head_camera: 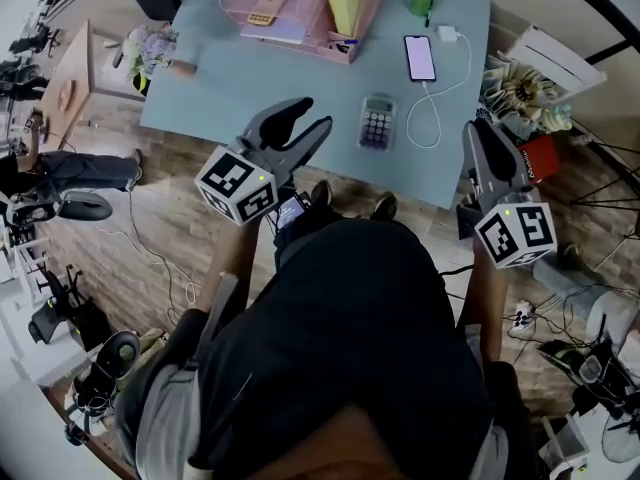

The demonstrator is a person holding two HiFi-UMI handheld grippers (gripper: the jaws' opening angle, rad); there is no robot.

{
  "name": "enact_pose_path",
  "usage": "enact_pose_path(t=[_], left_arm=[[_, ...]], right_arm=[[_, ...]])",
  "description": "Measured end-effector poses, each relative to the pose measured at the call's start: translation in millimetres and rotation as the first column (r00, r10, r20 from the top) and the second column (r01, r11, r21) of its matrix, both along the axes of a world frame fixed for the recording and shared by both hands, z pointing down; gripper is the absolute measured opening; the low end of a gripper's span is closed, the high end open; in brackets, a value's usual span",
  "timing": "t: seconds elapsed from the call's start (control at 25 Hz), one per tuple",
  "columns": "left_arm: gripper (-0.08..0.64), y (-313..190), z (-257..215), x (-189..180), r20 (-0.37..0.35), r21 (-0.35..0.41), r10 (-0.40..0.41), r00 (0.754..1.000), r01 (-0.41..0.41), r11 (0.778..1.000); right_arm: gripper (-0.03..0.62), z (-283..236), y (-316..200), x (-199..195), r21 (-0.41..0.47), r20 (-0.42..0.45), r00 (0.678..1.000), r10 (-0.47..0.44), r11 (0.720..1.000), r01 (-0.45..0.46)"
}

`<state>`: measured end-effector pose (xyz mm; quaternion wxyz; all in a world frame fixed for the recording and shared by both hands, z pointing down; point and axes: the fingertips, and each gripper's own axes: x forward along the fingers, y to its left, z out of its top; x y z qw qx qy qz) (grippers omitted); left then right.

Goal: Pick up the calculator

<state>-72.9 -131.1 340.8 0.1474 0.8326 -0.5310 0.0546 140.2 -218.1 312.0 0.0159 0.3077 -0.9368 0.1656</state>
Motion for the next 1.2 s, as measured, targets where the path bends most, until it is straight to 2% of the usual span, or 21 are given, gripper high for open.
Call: enact_pose_path(t=[0.56, 0.84, 1.2], left_arm=[[0.216, -24.2, 23.4, 26.2, 0.011, -0.065, -0.013, 1.0, 0.013, 0.998], [0.216, -47.3, 55.7, 27.8, -0.017, -0.123, 0.033, 0.999, -0.035, 0.992], [0.216, -86.3, 113.3, 31.0, -0.048, -0.213, 0.1, 0.994, -0.108, 0.971]], right_arm=[[0.046, 22.9, -20.4, 28.7, -0.046, -0.006, 1.0, -0.017, 0.999, 0.017], [0.046, 35.2, -25.2, 31.7, -0.073, -0.035, 0.999, 0.02, 0.997, -0.022], [0.046, 56.8, -32.8, 34.9, -0.114, -0.078, 0.995, 0.064, 0.991, -0.073]])
